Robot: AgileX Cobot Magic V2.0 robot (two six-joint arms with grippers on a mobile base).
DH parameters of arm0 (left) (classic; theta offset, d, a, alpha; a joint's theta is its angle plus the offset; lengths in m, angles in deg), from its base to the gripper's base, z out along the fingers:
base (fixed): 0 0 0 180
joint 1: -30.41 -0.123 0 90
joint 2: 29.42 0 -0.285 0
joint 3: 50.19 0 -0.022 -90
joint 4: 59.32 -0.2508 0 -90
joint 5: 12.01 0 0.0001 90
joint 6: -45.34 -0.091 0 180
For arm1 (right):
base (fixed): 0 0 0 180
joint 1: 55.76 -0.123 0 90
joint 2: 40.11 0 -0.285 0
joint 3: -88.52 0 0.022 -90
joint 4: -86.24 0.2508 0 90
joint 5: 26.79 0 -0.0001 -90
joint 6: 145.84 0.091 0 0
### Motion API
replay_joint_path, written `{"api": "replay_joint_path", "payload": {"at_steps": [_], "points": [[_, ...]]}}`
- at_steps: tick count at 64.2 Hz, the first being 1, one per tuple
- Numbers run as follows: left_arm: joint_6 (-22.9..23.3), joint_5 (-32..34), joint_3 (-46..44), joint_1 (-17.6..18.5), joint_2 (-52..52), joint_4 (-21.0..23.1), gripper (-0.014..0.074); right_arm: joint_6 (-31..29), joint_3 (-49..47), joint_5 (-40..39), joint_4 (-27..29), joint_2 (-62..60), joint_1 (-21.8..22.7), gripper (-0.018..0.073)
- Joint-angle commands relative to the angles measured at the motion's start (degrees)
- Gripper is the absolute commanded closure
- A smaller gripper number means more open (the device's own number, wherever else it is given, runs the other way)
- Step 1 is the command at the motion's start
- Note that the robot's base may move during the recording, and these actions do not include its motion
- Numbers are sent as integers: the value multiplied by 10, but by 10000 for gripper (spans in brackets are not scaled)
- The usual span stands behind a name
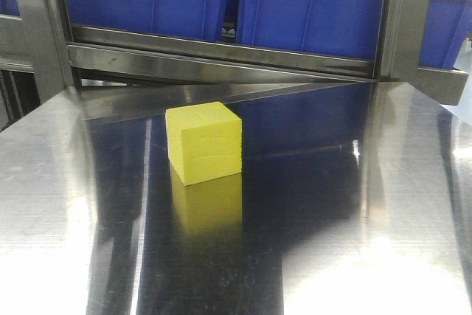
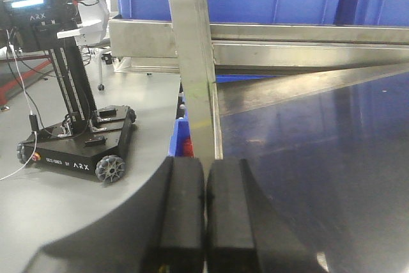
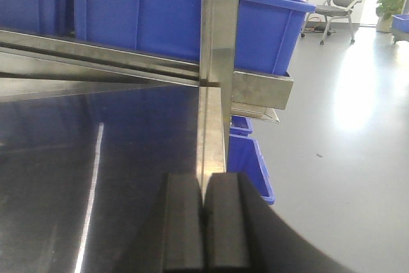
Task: Place yellow foam block on left shelf second layer
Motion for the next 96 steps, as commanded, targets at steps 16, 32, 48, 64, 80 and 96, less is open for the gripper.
{"api": "replay_joint_path", "payload": {"at_steps": [16,32,48,64,80,96], "points": [[2,49,15,4,-8,2,460,0,-13,-51,1,-10,0,505],[2,49,15,4,-8,2,460,0,-13,-51,1,-10,0,505],[2,49,15,4,-8,2,460,0,-13,-62,1,-10,0,505],[2,49,15,4,-8,2,460,0,-67,-59,1,-9,0,505],[2,49,15,4,-8,2,460,7,-222,43,-25,63,0,505],[2,49,15,4,-8,2,460,153,-329,69,-117,213,-11,502]]}}
